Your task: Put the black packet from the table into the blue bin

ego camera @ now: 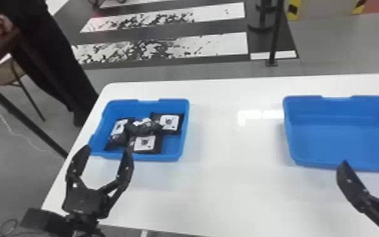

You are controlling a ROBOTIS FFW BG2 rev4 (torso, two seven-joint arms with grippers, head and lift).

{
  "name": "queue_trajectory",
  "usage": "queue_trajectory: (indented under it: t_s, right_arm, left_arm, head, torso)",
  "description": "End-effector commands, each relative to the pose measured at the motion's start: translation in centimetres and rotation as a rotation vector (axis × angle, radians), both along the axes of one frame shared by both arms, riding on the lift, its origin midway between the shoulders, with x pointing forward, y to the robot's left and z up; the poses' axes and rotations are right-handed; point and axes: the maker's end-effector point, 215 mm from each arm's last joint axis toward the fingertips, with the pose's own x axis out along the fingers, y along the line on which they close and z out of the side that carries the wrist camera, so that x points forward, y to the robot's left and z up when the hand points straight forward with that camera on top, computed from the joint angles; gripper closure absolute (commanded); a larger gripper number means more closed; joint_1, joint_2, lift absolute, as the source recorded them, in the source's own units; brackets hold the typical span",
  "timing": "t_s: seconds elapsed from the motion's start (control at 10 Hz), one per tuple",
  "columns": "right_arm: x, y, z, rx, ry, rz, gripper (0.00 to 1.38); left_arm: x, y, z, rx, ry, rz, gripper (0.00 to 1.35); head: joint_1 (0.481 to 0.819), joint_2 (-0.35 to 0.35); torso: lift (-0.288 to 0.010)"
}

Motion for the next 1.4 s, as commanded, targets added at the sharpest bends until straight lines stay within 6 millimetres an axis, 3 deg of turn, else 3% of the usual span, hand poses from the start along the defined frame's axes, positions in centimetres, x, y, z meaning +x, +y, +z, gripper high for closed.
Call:
queue_trajectory:
  t_s: [0.0,0.6,1.3]
  right_arm:
    - [0.0,0.0,-0.1,-0.005,0.001,0.001,0.14]
    - [0.2,0.1,0.5,-0.017,-0.011,0.003,0.14]
    - [0.3,0.1,1.1,-0.027,-0.025,0.005,0.14]
  left_arm:
    - [-1.6,-1.0,-0.1,-0.06,0.017,-0.001,0.14]
    - [-2.5,-2.0,-0.8,-0.062,0.101,-0.002,0.15]
    - [-2.8,-1.6,-0.7,-0.071,0.099,0.018,0.15]
  head:
    - [0.695,0.193]
    - [0.695,0.172]
    - [0.695,0.175]
  torso:
    - [-0.11]
    - [-0.11]
    - [-0.11]
